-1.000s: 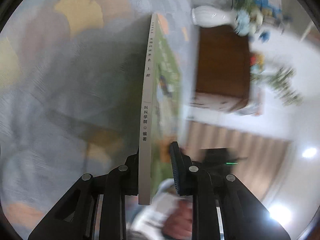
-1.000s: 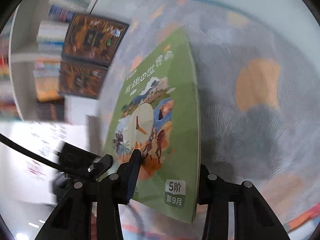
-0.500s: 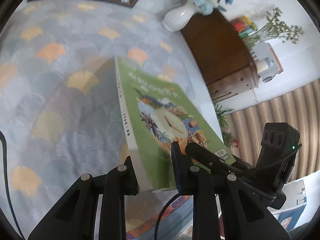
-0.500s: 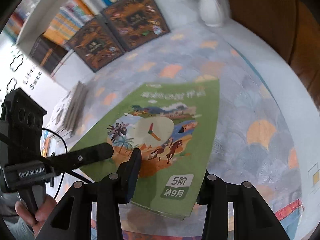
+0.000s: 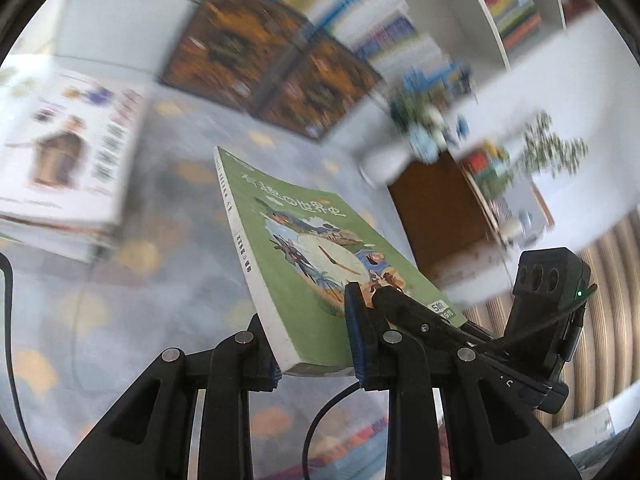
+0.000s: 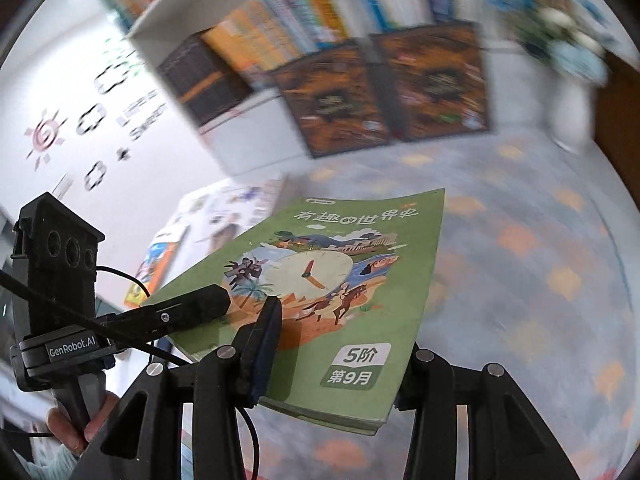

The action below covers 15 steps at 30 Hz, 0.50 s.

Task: Organize books
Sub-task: 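Carry the green book to the pile with the left gripper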

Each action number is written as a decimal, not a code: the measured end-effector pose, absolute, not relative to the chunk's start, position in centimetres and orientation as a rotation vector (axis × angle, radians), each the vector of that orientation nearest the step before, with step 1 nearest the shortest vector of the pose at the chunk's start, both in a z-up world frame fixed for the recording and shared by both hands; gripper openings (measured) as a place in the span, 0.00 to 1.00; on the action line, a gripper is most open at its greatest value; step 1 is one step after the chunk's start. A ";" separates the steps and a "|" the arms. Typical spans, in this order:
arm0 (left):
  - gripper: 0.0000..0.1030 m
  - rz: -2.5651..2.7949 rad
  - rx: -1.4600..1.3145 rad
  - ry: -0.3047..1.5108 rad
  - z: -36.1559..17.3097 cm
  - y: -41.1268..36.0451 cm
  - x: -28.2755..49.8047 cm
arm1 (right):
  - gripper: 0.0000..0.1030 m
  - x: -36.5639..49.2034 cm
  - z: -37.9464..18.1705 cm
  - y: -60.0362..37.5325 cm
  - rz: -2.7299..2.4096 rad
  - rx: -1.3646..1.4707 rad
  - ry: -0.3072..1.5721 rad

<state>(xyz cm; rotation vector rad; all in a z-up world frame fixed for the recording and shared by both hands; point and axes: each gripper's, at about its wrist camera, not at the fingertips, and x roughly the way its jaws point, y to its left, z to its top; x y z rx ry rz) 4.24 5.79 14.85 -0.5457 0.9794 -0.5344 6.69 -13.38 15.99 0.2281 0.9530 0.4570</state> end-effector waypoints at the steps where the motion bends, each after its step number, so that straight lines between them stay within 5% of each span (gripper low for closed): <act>1: 0.22 -0.508 -0.558 0.962 15.0 7.5 4.4 | 0.42 7.4 16.2 -11.9 0.479 0.214 0.950; 15: 0.22 -0.272 -0.669 0.921 12.0 21.6 10.4 | 0.42 17.0 12.5 4.1 0.613 0.094 0.994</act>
